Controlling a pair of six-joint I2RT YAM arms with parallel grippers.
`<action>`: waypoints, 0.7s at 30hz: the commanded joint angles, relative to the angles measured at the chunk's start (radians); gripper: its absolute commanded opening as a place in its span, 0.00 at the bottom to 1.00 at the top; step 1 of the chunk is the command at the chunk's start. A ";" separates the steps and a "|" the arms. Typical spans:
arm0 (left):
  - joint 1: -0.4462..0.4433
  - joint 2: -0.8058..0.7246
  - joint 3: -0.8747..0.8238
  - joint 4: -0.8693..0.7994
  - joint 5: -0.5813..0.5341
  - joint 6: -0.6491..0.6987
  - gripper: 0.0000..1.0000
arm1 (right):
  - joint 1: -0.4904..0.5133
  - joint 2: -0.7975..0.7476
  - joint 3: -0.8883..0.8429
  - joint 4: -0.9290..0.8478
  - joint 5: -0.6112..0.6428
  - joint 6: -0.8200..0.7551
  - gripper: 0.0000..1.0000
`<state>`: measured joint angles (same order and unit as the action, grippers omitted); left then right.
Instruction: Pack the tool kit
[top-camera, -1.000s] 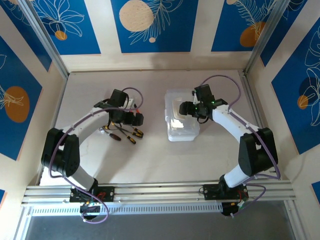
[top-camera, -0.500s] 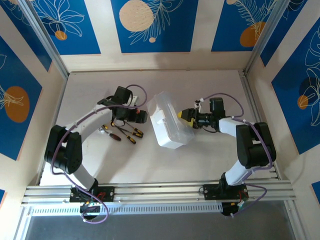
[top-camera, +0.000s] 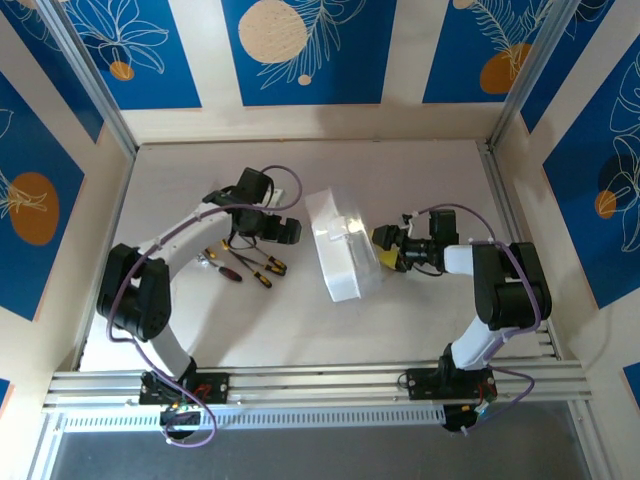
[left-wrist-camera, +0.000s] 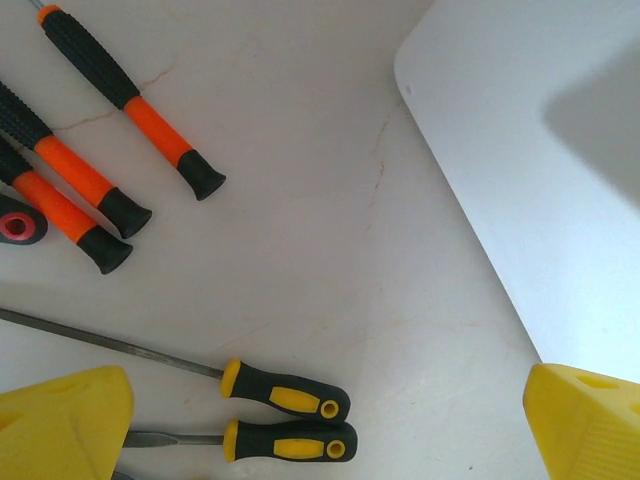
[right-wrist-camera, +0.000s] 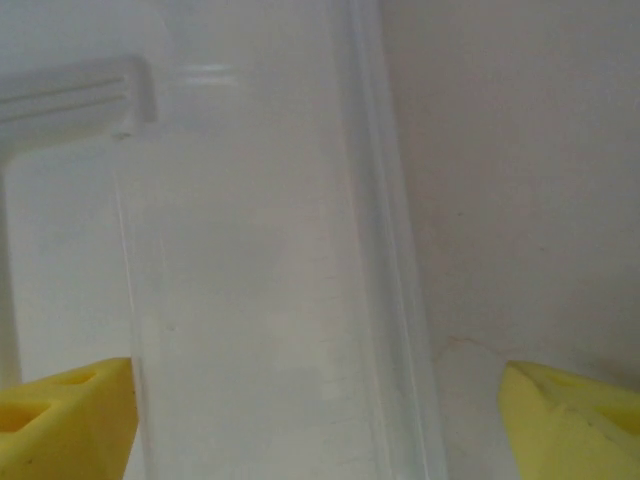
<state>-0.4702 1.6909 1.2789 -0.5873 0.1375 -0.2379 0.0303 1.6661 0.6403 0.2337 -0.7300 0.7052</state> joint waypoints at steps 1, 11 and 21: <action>-0.018 0.012 0.041 -0.039 -0.013 0.001 1.00 | -0.010 -0.001 -0.003 -0.120 0.054 -0.045 0.90; -0.025 0.009 0.042 -0.048 -0.021 0.005 1.00 | -0.009 -0.160 0.091 -0.336 0.111 -0.129 0.93; -0.028 0.012 0.039 -0.049 -0.030 0.005 1.00 | 0.041 -0.221 0.205 -0.468 0.127 -0.174 0.96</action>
<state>-0.4835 1.6974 1.2972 -0.6113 0.1253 -0.2375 0.0532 1.4536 0.8242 -0.1482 -0.6075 0.5632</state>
